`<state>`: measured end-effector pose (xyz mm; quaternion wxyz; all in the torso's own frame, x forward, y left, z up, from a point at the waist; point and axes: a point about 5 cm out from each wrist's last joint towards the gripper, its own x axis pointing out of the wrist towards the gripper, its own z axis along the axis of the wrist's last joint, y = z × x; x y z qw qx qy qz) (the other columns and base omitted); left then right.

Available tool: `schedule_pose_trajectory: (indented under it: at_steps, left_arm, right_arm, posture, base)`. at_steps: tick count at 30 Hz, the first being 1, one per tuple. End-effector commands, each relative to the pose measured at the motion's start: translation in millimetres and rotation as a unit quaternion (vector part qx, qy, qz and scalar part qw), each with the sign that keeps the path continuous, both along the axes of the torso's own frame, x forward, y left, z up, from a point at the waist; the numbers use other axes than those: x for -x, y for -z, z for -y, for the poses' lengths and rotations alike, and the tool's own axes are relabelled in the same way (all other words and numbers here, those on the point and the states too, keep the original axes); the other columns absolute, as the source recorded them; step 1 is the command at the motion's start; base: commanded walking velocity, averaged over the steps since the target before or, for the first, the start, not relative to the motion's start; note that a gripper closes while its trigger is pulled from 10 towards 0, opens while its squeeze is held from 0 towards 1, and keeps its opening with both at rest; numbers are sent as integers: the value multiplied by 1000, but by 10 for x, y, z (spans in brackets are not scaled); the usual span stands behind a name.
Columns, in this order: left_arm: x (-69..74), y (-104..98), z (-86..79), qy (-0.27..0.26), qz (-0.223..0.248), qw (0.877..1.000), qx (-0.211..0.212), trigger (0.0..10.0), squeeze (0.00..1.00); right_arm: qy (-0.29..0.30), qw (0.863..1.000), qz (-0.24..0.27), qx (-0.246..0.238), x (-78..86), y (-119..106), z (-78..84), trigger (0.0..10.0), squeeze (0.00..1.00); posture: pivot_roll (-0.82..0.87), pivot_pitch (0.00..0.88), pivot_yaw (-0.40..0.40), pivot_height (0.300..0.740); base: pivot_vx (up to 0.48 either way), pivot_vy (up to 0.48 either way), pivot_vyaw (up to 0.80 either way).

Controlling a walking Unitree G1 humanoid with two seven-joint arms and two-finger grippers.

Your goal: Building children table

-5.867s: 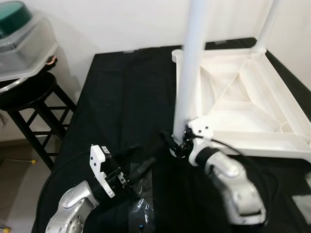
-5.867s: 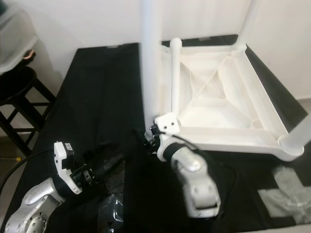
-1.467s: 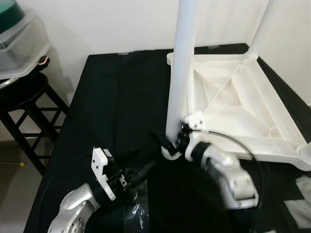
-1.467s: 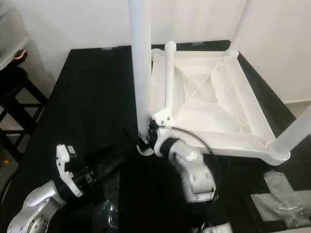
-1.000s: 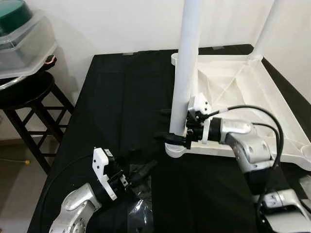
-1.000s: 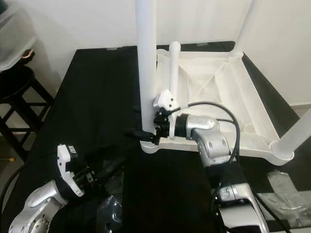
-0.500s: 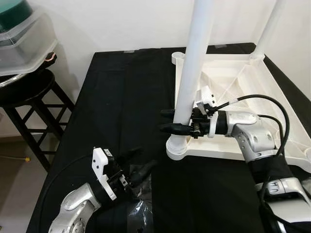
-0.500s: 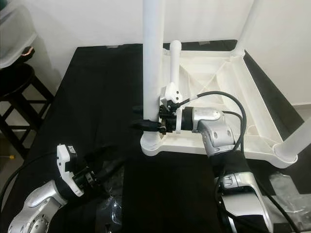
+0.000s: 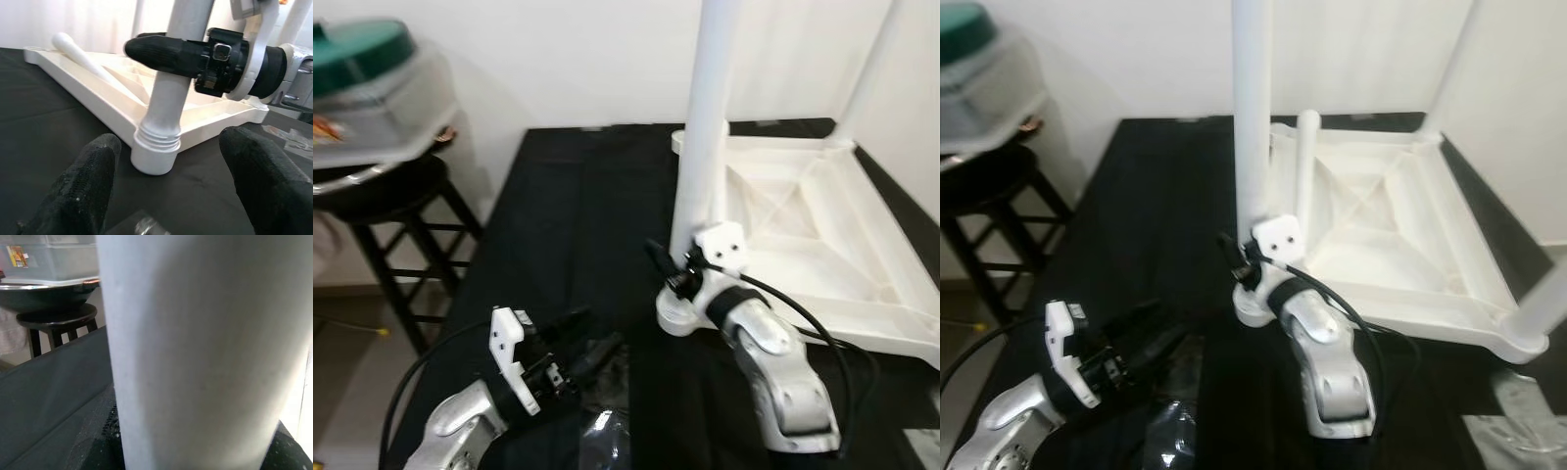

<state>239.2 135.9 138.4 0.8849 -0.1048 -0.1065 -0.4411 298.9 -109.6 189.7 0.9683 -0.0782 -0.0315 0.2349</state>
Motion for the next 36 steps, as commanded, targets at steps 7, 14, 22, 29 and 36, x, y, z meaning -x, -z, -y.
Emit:
schedule_pose_trajectory:
  at_steps: [7,14,22,29,36]
  left_arm:
    - [4,26,-9,2,-7,1000,-2,10000,0]
    - [-2,32,-5,5,-8,1000,-2,10000,0]
    - [5,46,14,6,-9,1000,-4,10000,0]
    - [12,53,23,7,-10,1000,-4,10000,0]
    - [22,63,30,9,-10,1000,-6,10000,0]
  right_arm:
    - [-53,992,-114,-1,51,363,-81,10000,0]
    - [-183,981,-57,-38,59,0,-183,10000,1000]
    - [-311,947,-24,79,-103,-190,-24,10000,0]
    - [-334,937,-25,101,-251,-323,130,10000,0]
    - [-382,918,-38,100,-373,-473,325,0,0]
  posture:
    - [-2,172,48,740]
    - [8,163,56,740]
    - [25,157,48,740]
    - [30,153,47,740]
    - [35,150,48,740]
  base:
    - [0,0,0]
    - [0,0,0]
    - [0,0,0]
    - [0,0,0]
    - [0,0,0]
